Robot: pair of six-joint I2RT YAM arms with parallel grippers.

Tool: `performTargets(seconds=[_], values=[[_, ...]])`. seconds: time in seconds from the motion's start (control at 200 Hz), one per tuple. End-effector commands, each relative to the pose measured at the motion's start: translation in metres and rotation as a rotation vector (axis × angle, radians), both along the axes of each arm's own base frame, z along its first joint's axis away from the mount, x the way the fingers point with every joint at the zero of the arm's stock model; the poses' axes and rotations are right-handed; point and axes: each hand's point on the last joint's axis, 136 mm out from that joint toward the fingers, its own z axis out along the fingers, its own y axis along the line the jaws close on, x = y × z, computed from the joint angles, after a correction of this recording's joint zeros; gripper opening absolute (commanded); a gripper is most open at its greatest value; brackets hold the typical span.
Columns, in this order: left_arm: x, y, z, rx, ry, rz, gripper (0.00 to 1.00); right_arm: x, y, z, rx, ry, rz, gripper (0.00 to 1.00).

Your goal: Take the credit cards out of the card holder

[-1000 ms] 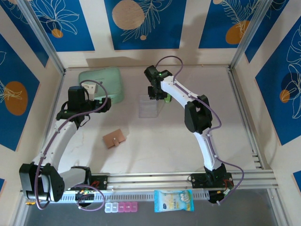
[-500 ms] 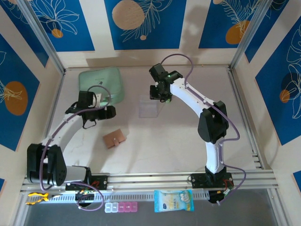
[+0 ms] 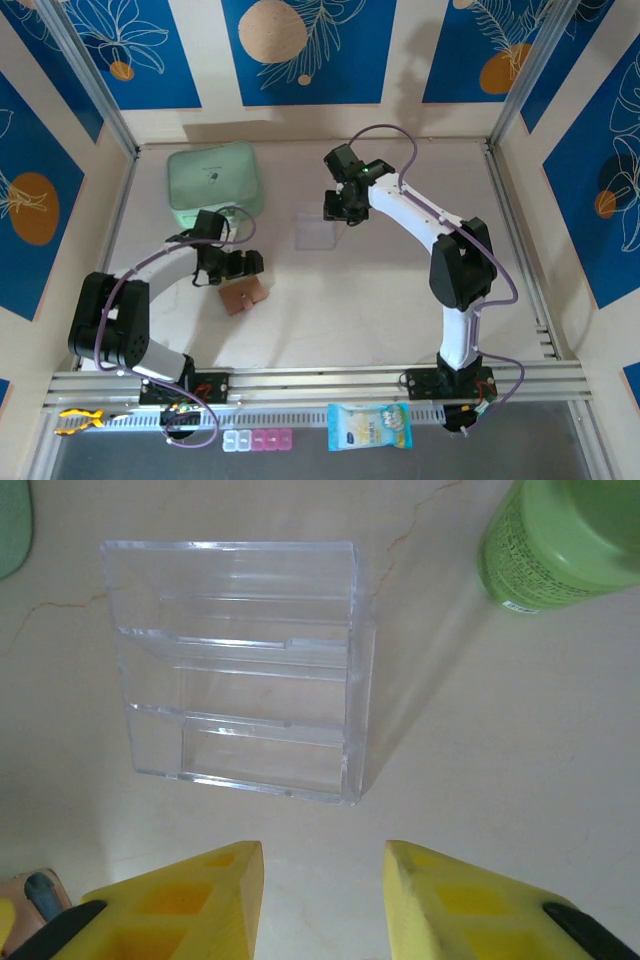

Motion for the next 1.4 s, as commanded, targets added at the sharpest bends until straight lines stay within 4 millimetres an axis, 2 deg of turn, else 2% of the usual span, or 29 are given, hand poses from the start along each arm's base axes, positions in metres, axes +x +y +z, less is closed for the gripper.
performTargets(seconds=[0.0,0.315,0.475,0.845,1.035,1.396], values=[[-0.028,0.001,-0.012,0.051,0.088,-0.003,0.91,-0.003,-0.001,0.016,0.036,-0.025,-0.004,0.38],[-0.076,-0.008,-0.012,0.167,0.142,-0.042,0.95,-0.008,-0.005,0.012,0.045,-0.019,-0.006,0.39],[-0.089,-0.011,-0.013,0.228,0.16,-0.051,0.96,-0.008,-0.006,0.009,0.047,-0.015,-0.006,0.38],[-0.08,-0.014,-0.014,0.37,0.189,-0.086,0.98,-0.007,-0.007,0.005,0.061,-0.004,-0.012,0.39],[-0.08,-0.028,-0.016,0.322,0.196,-0.109,0.98,-0.006,-0.012,0.005,0.066,-0.005,-0.018,0.39],[-0.075,-0.039,-0.016,0.333,0.207,-0.093,0.85,-0.009,-0.024,0.001,0.076,-0.002,-0.037,0.39]])
